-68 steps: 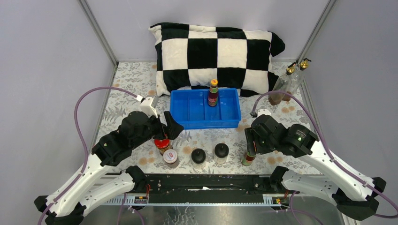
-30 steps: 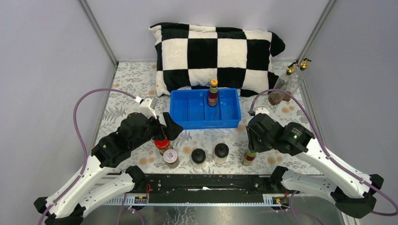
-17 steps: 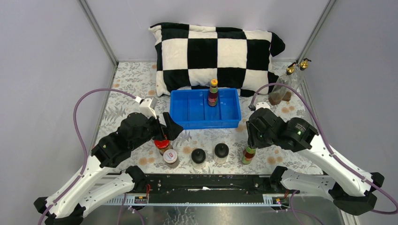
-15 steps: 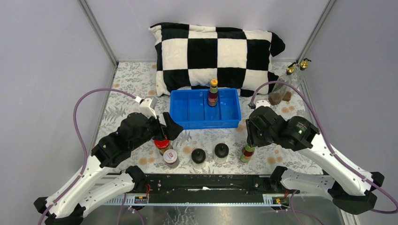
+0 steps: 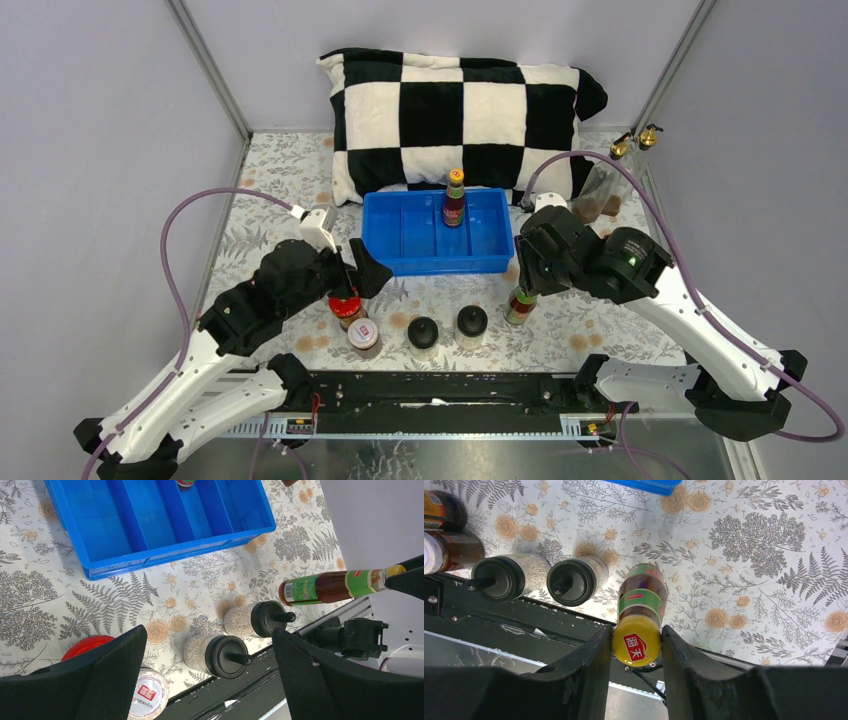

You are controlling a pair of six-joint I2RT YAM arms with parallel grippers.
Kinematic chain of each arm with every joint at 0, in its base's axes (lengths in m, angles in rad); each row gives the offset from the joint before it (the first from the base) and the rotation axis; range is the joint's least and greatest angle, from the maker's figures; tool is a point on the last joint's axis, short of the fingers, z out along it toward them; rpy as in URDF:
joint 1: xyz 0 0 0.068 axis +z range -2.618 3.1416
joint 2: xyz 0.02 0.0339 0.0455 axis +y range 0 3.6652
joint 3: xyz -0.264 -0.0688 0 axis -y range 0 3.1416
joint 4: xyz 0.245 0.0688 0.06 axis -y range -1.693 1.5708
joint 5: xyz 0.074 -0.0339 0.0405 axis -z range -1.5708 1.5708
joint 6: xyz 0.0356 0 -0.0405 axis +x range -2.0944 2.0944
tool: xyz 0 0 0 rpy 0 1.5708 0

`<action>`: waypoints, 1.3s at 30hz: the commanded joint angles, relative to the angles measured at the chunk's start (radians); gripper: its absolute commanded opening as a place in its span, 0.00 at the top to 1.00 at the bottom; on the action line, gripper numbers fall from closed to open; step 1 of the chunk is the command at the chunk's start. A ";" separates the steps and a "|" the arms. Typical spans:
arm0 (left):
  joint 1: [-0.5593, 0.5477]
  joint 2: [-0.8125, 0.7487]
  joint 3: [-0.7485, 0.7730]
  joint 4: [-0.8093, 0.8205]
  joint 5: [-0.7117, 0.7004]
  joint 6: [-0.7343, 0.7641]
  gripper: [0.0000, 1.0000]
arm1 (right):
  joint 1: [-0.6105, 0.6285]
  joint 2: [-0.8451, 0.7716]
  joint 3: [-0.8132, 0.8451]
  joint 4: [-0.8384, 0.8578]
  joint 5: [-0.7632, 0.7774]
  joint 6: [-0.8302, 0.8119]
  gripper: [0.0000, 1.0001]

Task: Organize the condiment bottles
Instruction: Place the bottle in the storage box.

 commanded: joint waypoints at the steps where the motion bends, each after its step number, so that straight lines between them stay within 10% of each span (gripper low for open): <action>1: 0.006 -0.008 -0.018 0.040 -0.002 -0.003 0.01 | 0.008 -0.003 0.055 0.034 0.043 -0.018 0.63; 39: 0.006 -0.012 -0.055 0.064 -0.009 0.005 0.01 | 0.008 0.122 0.192 0.056 0.144 -0.101 0.64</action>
